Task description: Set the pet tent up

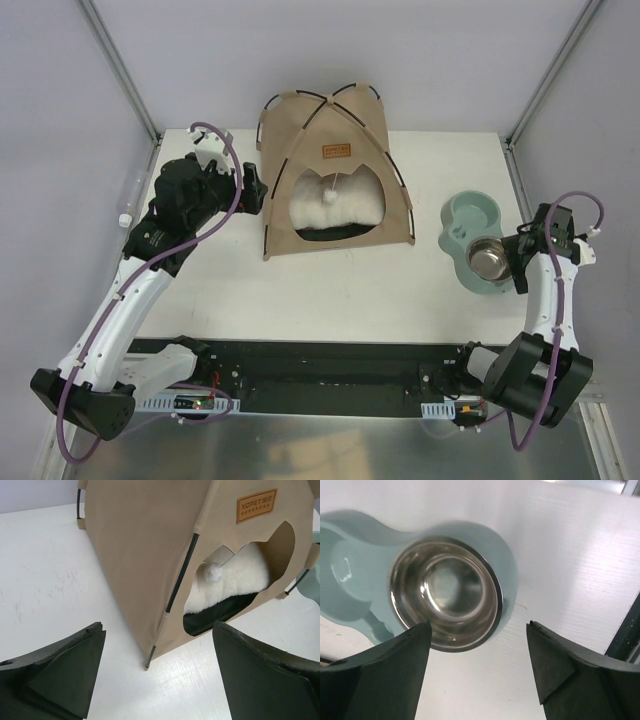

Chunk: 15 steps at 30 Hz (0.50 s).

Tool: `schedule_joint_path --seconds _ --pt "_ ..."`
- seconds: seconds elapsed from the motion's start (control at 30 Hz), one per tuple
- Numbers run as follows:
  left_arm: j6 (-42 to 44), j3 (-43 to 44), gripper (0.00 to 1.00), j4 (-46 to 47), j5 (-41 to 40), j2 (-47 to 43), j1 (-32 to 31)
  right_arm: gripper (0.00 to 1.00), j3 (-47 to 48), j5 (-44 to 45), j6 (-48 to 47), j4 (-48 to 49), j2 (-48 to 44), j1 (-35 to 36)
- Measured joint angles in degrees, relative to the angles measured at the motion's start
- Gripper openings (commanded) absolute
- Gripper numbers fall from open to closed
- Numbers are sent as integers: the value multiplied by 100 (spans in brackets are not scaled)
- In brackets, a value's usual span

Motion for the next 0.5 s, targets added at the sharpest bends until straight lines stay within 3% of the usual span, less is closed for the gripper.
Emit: schedule_joint_path --seconds 0.33,0.5 --pt "-48 671 93 -608 -1121 695 144 87 487 334 -212 -214 -11 249" --pt "-149 1458 93 -1169 -1392 1257 1058 87 881 299 -229 -236 -15 411"
